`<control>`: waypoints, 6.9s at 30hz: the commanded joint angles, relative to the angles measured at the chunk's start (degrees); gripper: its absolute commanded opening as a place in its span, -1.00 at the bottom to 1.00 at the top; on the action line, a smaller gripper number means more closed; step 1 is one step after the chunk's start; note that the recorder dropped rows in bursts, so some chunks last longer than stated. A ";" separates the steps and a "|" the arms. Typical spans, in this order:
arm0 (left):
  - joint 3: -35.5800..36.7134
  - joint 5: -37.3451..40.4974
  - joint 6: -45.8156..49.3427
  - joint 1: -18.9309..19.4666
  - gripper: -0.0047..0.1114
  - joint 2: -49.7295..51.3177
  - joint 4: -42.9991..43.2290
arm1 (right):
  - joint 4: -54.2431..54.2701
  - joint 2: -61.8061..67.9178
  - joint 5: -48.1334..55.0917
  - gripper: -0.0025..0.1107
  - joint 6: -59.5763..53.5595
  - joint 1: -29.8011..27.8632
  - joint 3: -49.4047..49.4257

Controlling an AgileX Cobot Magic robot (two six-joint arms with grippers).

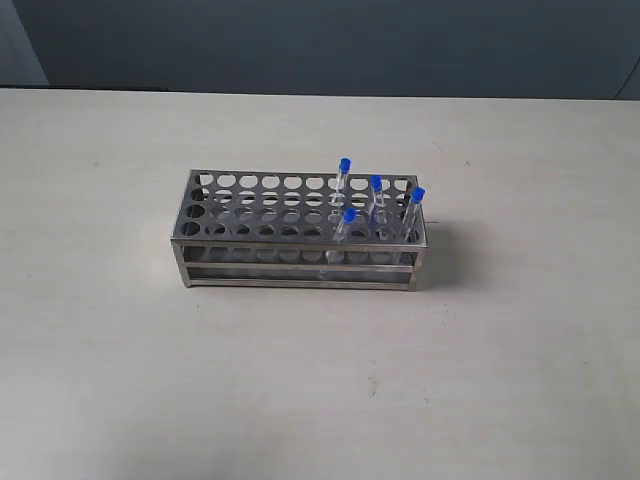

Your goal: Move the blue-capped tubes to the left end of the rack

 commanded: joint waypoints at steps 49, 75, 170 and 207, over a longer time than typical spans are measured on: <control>0.06 -0.21 -0.21 -0.39 -0.91 -0.21 -0.07 | 70.78 17.65 7.86 -0.55 -59.24 -0.31 -9.05; 0.06 -0.21 -0.21 -0.39 -0.91 -0.21 -0.07 | 80.83 39.81 34.21 -0.55 -57.96 -0.18 -10.50; 0.06 -0.21 -0.21 -0.39 -0.91 -0.21 -0.07 | -15.66 68.46 -58.77 -0.54 -3.28 48.27 -6.93; 0.06 -0.21 -0.21 -0.39 -0.91 -0.21 -0.07 | -4.76 107.73 -95.91 -0.21 -24.85 48.27 -12.70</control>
